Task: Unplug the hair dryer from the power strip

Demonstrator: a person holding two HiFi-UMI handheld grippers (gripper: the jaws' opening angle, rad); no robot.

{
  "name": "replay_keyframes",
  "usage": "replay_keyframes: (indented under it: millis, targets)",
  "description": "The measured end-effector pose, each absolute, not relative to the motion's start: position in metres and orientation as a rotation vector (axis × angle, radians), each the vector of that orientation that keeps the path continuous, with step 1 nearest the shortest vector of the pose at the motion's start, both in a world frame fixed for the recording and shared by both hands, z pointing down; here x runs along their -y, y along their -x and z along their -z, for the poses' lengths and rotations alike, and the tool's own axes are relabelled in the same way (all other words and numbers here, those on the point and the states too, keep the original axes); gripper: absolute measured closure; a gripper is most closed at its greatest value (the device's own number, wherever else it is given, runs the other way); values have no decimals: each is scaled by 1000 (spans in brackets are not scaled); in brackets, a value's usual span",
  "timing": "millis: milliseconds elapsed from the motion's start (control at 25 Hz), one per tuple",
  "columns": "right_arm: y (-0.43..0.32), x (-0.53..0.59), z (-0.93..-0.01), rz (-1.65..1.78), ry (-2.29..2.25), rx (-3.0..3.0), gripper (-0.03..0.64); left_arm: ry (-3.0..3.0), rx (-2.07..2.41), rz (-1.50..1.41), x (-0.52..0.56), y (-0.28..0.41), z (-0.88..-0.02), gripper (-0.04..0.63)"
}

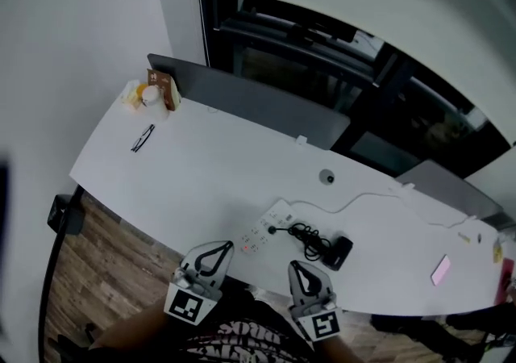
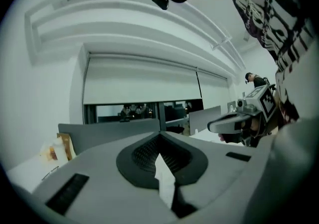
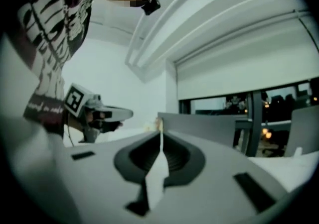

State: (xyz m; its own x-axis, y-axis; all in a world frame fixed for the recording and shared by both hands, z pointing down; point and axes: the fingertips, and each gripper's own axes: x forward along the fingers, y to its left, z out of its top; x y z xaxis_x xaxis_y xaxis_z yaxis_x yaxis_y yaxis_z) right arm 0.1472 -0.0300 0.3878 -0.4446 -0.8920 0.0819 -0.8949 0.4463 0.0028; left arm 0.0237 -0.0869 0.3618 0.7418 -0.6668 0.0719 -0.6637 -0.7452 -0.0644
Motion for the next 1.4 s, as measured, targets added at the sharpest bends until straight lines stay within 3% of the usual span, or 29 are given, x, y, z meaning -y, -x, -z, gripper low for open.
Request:
replay_keyframes:
  millis: [440, 720, 960, 1200, 1400]
  targets:
    - [-117, 2, -374, -132, -1730, 2505, 580, 2992, -1001, -63, 56, -1, -321, 568]
    - [-89, -35, -368, -82, -1685, 2500, 580, 3022, -992, -74, 34, 13, -334, 568]
    - [-102, -47, -373, -170, -1647, 2501, 580, 2912, -715, 0, 0, -16, -317, 568]
    - [-144, -61, -360, -73, -1602, 2609, 580, 2980, -1142, -53, 13, -46, -325, 568]
    - [-182, -78, -369, -77, -1506, 2649, 580, 2987, -1241, -24, 0, -78, -332, 568]
